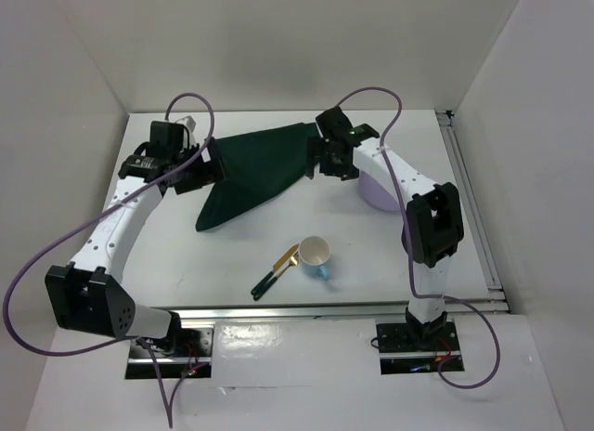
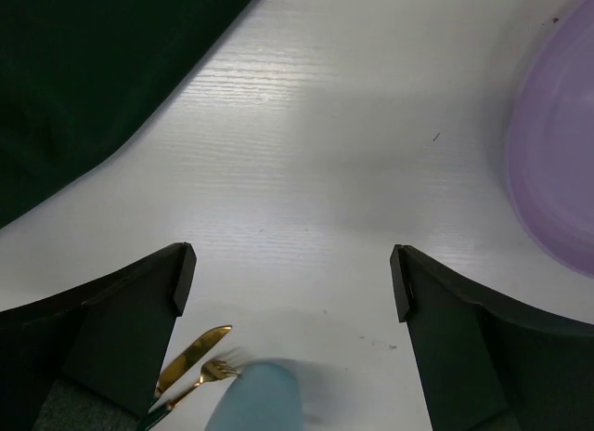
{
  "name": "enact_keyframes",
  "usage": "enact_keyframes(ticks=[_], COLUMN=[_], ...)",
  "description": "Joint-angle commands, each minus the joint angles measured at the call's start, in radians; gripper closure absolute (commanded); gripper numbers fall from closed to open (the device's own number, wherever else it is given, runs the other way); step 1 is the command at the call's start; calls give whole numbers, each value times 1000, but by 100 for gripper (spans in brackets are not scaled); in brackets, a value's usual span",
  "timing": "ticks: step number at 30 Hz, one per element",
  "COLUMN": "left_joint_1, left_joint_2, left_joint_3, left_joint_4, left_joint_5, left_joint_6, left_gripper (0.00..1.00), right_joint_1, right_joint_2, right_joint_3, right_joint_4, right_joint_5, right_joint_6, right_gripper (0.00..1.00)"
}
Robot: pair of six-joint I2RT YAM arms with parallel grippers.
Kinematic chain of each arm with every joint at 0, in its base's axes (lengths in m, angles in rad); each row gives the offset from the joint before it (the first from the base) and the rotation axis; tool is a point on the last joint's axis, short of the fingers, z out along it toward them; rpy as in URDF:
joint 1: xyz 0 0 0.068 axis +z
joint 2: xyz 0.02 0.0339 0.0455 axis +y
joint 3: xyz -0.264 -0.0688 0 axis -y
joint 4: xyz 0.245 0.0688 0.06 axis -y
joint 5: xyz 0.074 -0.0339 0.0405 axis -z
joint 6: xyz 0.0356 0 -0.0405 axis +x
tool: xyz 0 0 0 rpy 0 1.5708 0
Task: Set the dinner table for one person
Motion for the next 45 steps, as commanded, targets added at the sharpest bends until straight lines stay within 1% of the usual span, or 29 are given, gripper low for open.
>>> enact_keyframes(ticks=[1,3,5,7,11,14,15,16,20,24,28,32,35,37,38,40,45], left_joint_1=[20,32,60,90,155,237,259,290,334,345,345,345,372,406,426,438,439], left_joint_2=[22,32,32,32,68,68,68,68,91,130,170,212,201,152,137,128,206], left_joint_3=[31,49,49,39,7,-59,-84,-143,-259,-314,-349,-377,-408,-455,-483,-503,-514], left_joint_4=[-18,-53,-53,-53,-114,-115,-89,-70,13,112,169,191,191,206,217,243,341], left_joint_5=[-9,-19,-5,-5,-14,90,124,174,277,374,417,417,399,388,388,407,452], left_joint_6=[-12,-24,-35,-70,-131,-187,-200,-222,-263,-317,-377,-423,-455,-476,-498,-532,-592], left_gripper=[0,0,0,4,8,8,8,8,8,5,4,3,3,2,2,2,2], right_joint_1=[-6,-6,-6,-6,-6,-6,-6,-6,6,26,46,79,116,144,153,167,210], right_joint_2=[-41,-41,-41,-41,-62,-83,-83,-93,-82,-82,-36,28,77,136,174,209,300], right_joint_3=[-11,12,12,21,-2,-27,-40,-40,-18,-5,47,119,212,303,362,416,528], right_joint_4=[27,27,27,27,46,68,68,68,57,76,76,76,76,42,33,19,45], right_joint_5=[-6,-6,-17,-27,-47,-66,-66,-75,-89,-99,-110,-132,-141,-141,-132,-132,-152], right_joint_6=[12,12,12,12,3,3,3,3,3,-17,-26,-26,-35,-35,-47,-47,-57], right_gripper=[0,0,0,0,0,0,0,0,0,0,0,0,0,0,0,0,0])
